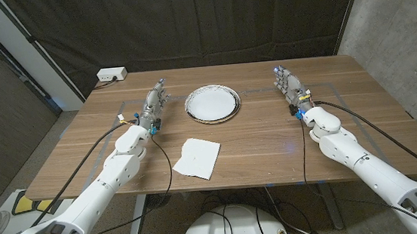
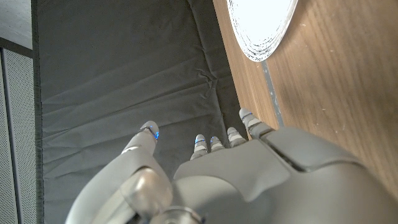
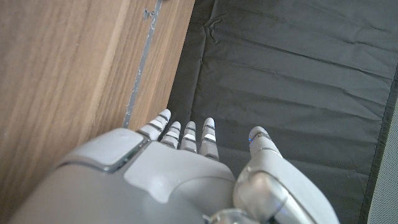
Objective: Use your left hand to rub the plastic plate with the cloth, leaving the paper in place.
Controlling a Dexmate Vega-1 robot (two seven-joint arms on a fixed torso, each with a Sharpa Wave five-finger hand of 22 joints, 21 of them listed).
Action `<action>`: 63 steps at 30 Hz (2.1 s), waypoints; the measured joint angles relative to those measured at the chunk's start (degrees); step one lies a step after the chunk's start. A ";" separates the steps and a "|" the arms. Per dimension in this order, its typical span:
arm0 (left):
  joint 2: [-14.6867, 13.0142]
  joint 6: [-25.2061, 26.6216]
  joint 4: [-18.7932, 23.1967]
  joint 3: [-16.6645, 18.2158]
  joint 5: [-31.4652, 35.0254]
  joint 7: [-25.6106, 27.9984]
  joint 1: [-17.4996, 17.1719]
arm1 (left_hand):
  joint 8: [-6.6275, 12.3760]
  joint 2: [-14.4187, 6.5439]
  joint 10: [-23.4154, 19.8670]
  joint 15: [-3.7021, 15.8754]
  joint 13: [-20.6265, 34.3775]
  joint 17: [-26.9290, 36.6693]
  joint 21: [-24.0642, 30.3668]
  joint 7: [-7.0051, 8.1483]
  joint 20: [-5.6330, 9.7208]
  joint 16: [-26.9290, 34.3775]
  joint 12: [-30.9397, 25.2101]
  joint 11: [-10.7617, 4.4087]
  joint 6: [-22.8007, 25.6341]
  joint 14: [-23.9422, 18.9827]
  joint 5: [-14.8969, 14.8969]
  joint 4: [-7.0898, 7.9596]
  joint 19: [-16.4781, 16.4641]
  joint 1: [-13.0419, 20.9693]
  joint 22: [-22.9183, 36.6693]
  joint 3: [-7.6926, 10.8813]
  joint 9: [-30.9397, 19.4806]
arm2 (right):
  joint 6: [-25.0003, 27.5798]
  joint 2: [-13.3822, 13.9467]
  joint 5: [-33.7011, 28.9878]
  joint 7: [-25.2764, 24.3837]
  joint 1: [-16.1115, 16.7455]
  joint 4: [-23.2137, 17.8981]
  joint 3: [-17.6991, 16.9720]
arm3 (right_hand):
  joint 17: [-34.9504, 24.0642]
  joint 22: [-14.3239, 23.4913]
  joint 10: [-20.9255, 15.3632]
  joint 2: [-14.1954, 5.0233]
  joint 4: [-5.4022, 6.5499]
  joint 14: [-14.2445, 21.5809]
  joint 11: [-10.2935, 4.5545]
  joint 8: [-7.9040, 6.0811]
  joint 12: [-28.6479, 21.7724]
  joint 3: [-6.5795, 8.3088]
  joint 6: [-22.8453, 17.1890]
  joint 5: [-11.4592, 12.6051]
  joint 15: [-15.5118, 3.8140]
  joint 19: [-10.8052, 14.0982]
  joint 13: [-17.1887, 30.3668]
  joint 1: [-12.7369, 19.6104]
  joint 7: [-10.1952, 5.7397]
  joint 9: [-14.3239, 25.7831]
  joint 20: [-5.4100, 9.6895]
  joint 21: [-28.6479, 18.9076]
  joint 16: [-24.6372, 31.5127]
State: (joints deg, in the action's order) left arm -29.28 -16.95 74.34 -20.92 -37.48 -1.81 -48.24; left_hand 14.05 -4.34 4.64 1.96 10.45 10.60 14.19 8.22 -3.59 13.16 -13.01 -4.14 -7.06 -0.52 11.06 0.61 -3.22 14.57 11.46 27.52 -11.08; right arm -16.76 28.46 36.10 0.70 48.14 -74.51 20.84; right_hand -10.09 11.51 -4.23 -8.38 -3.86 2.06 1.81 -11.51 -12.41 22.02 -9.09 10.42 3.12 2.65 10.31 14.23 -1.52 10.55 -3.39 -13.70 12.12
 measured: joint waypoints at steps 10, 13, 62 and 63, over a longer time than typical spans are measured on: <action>-0.71 -0.16 -0.11 -0.02 -0.04 -0.61 -0.03 | -1.56 -0.46 -4.77 -0.63 0.29 0.32 0.43 2.33 0.48 -2.38 0.84 0.45 1.33 -0.17 0.00 0.25 1.05 0.46 0.53 -0.16 0.41 | 2.83 0.42 -1.95 -0.60 0.13 -2.07 -0.29 | -0.20 0.63 -3.20 0.52 0.14 1.81 1.00 0.31 0.13 0.77 0.79 0.00 -0.54 -0.45 0.07 -0.08 -0.83 0.00 0.33 -0.40 -1.99; -0.86 -0.16 -0.10 -0.15 0.09 -0.72 -0.03 | -1.56 -0.46 -4.77 -0.89 0.19 0.12 0.42 2.44 -0.04 -2.38 0.84 0.45 1.23 0.04 0.00 0.25 1.53 0.46 0.52 -0.16 0.44 | 4.26 0.91 -2.61 -1.02 0.11 -3.15 -0.26 | -0.17 0.59 -3.15 0.52 0.14 1.62 0.94 0.31 0.13 0.76 0.79 0.00 -0.35 -0.45 0.07 -0.08 -0.83 0.00 0.33 -0.37 -1.99; -12.66 -9.20 4.27 0.68 21.05 -0.84 -4.96 | -0.86 -0.60 -8.39 -1.65 0.21 0.06 0.65 0.55 -1.75 -2.13 0.83 0.76 6.59 -1.63 0.00 0.26 0.58 0.59 0.53 -0.16 0.41 | 51.25 7.83 -25.39 -8.89 -16.93 -22.50 19.50 | 0.23 0.19 -4.79 -0.17 -0.97 1.88 -0.29 0.31 0.08 1.87 -0.85 0.44 -1.21 -0.43 0.08 1.51 -1.85 -0.02 0.34 -0.06 -1.98; -12.77 -9.20 4.30 0.73 21.05 -0.84 -5.03 | -0.86 -0.60 -8.40 -1.65 0.21 0.06 0.65 0.65 -1.75 -2.12 0.83 0.76 6.85 -1.63 0.00 0.26 0.58 0.60 0.53 -0.16 0.41 | 52.16 7.83 -25.98 -8.89 -16.93 -22.50 19.50 | 0.23 0.20 -4.90 -0.17 -0.97 2.02 -0.40 0.31 0.08 1.87 -0.84 0.44 -1.36 -0.30 0.08 1.52 -1.85 -0.03 0.46 -0.06 -1.98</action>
State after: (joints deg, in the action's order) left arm -42.05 -26.15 78.63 -20.19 -16.43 -2.64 -53.27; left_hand 13.20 -4.94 -3.76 0.31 10.66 10.66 14.84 8.88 -5.34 11.04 -12.18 -3.38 -0.22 -2.15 11.06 0.87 -2.64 15.17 11.99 27.36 -10.67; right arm 35.40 36.29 10.12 -8.18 31.21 -97.01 40.34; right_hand -9.86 11.71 -9.13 -8.56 -4.83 4.08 1.42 -11.20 -12.33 23.89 -9.94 10.86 1.76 2.34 10.39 15.74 -3.37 10.53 -2.94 -13.76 10.14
